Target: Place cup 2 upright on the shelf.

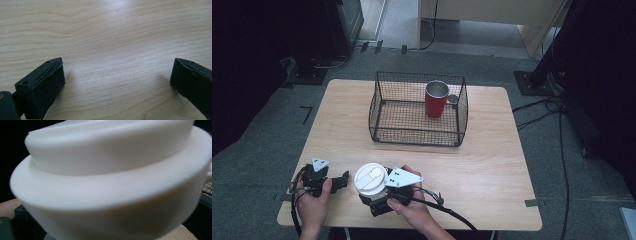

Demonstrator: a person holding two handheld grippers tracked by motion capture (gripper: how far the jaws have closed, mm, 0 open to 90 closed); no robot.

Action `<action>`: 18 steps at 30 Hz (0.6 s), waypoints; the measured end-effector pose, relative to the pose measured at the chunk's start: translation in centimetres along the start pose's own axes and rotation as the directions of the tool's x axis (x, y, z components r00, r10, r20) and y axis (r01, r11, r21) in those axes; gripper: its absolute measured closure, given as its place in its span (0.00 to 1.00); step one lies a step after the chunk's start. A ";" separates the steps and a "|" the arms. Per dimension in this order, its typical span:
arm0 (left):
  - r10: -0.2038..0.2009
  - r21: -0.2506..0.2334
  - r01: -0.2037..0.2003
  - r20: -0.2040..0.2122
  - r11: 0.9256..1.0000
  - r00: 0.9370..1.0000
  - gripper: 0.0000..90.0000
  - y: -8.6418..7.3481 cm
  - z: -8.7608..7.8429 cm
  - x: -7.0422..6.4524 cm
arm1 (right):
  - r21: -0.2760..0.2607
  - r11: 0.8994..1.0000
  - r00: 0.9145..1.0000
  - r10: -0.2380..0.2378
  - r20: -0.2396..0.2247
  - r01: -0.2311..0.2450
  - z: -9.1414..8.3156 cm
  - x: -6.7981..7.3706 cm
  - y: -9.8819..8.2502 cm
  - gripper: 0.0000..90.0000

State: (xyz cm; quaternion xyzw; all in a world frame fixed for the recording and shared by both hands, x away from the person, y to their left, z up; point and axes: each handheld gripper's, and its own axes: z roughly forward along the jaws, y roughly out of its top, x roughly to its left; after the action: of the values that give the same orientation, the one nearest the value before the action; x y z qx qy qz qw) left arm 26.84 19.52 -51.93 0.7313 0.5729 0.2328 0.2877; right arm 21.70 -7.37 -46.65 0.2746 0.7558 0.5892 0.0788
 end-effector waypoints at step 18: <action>0.000 0.001 0.000 0.000 1.000 1.000 0.00 0.0 0.0 0.0 | -0.009 1.000 1.000 -0.023 0.010 0.023 0.4 0.2 -0.1 0.14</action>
State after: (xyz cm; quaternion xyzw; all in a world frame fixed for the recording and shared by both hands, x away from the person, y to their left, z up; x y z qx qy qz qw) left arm 26.84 19.52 -51.92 0.7314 0.5729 0.2326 0.2876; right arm 21.64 -6.91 -46.82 0.2685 0.7559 0.5902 0.0907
